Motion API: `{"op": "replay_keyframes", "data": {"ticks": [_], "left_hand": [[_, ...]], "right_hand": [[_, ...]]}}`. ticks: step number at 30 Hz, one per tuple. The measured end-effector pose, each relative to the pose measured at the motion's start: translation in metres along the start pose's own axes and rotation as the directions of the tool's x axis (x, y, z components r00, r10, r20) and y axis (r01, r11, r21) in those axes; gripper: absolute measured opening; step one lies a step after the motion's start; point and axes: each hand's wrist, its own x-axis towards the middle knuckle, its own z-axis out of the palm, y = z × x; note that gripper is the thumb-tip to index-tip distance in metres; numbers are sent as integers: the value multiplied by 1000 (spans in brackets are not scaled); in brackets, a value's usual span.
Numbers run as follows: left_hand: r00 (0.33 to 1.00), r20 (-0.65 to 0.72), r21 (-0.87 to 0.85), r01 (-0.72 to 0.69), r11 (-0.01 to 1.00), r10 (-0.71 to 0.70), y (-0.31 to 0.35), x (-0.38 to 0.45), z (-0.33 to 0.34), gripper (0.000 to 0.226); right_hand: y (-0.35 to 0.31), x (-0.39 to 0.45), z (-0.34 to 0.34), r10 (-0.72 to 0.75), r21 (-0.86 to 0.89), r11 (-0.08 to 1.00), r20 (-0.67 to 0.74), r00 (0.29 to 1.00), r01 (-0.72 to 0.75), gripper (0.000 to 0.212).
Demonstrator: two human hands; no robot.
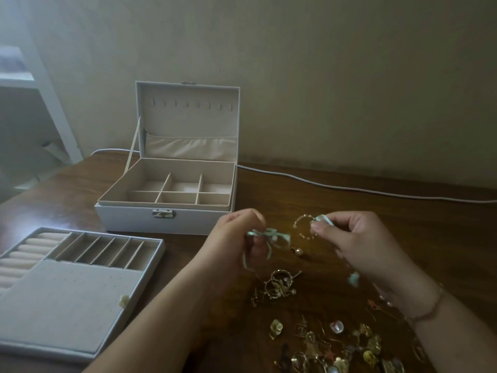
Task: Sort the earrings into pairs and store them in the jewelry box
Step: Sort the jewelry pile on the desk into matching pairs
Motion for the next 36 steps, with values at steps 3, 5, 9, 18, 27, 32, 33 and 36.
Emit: {"op": "replay_keyframes", "data": {"ticks": [3, 5, 9, 18, 27, 32, 33, 36], "left_hand": [[990, -83, 27, -110, 994, 112, 4, 1, -3, 16], [981, -106, 91, -154, 984, 163, 3, 0, -2, 23], [939, -62, 472, -270, 839, 337, 1, -5, -2, 16], [847, 192, 534, -514, 671, 495, 3, -13, 9, 25], [794, 104, 560, -544, 624, 599, -9, -5, 7, 10], [927, 44, 350, -365, 863, 374, -6, -4, 9, 32], [956, 58, 279, -291, 915, 287, -7, -5, 11, 38], [994, 105, 86, -52, 995, 43, -10, -3, 18, 61]], "right_hand": [[-2, 0, -5, 196, -337, 934, 219, 956, -114, 10], [-3, -2, 0, 274, -474, 875, 326, 905, -94, 12], [-5, -4, 3, 168, -500, 866, 251, 953, -21, 19], [0, -5, 10, -224, 229, 954, 121, 967, 193, 31], [-2, -6, 15, -174, 233, 961, 80, 981, 151, 19], [-11, -8, 13, -160, 406, 904, 41, 986, 129, 20], [-15, -7, 14, -155, 437, 892, 48, 987, 118, 20], [-35, 1, 16, -160, 528, 845, 93, 983, 88, 21]]}}
